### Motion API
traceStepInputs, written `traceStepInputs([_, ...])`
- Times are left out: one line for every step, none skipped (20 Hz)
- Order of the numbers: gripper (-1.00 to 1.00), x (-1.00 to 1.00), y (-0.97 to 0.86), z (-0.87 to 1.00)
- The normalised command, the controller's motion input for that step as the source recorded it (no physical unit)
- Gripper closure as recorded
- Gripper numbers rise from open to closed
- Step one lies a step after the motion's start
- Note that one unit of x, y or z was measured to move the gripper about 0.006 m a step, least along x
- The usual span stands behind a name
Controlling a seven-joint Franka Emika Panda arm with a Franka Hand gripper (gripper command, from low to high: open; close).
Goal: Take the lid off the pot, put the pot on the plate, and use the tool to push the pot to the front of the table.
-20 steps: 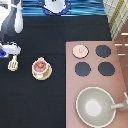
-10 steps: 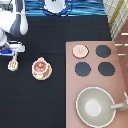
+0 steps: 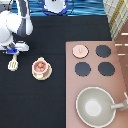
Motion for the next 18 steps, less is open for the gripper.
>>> traceStepInputs([1.00, -0.13, -0.22, 0.00])
traceStepInputs([1.00, -0.13, -0.19, 0.00])
traceStepInputs([1.00, -0.10, -0.13, 0.00])
traceStepInputs([1.00, -0.10, -0.09, 0.00])
traceStepInputs([1.00, -0.09, -0.05, 0.00])
traceStepInputs([1.00, 0.00, 0.00, 0.00])
traceStepInputs([1.00, 0.01, 0.00, 0.00])
traceStepInputs([1.00, 0.04, 0.07, 0.00])
traceStepInputs([1.00, 0.10, 0.13, 0.00])
traceStepInputs([1.00, 0.13, 0.15, 0.00])
traceStepInputs([1.00, 0.17, 0.16, 0.00])
traceStepInputs([1.00, 0.18, 0.17, 0.00])
traceStepInputs([1.00, 0.16, 0.19, 0.05])
traceStepInputs([1.00, 0.09, 0.20, 0.19])
traceStepInputs([1.00, 0.04, 0.26, 0.44])
traceStepInputs([1.00, 0.00, 0.41, 0.76])
traceStepInputs([1.00, -0.05, 0.47, 0.85])
traceStepInputs([1.00, -0.15, 0.54, 0.88])
